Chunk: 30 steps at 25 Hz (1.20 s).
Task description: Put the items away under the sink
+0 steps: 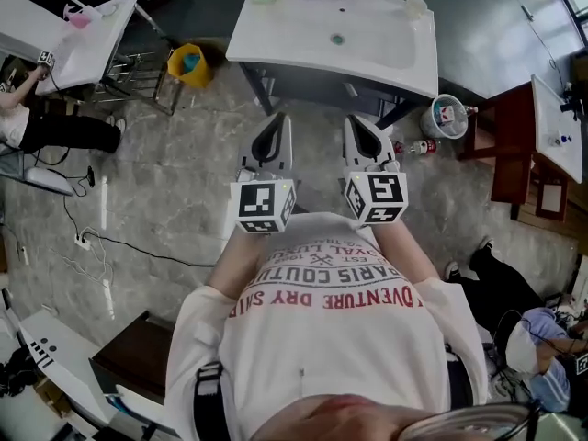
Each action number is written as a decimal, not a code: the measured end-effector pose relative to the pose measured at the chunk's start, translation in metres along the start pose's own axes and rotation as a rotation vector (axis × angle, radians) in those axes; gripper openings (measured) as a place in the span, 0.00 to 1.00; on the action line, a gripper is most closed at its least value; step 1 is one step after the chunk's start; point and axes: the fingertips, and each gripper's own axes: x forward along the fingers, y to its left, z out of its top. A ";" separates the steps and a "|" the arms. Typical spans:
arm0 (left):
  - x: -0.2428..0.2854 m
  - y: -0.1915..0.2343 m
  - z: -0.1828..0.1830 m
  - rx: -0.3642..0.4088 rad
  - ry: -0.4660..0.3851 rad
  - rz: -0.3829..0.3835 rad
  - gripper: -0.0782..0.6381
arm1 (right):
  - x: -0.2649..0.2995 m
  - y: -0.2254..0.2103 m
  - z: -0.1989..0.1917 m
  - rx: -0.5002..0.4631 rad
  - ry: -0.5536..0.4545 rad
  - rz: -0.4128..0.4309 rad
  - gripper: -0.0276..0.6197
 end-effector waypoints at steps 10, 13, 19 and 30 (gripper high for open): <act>0.040 0.142 0.024 0.004 -0.001 -0.031 0.15 | 0.120 0.047 0.022 0.027 -0.017 -0.094 0.08; 0.047 0.172 0.024 -0.014 0.004 -0.028 0.15 | 0.141 0.053 0.025 0.028 -0.010 -0.120 0.08; 0.071 0.199 0.011 -0.042 0.026 -0.038 0.15 | 0.174 0.048 0.019 0.012 0.018 -0.145 0.08; 0.159 0.230 0.017 -0.014 0.043 -0.032 0.15 | 0.265 -0.006 0.038 0.034 -0.015 -0.154 0.08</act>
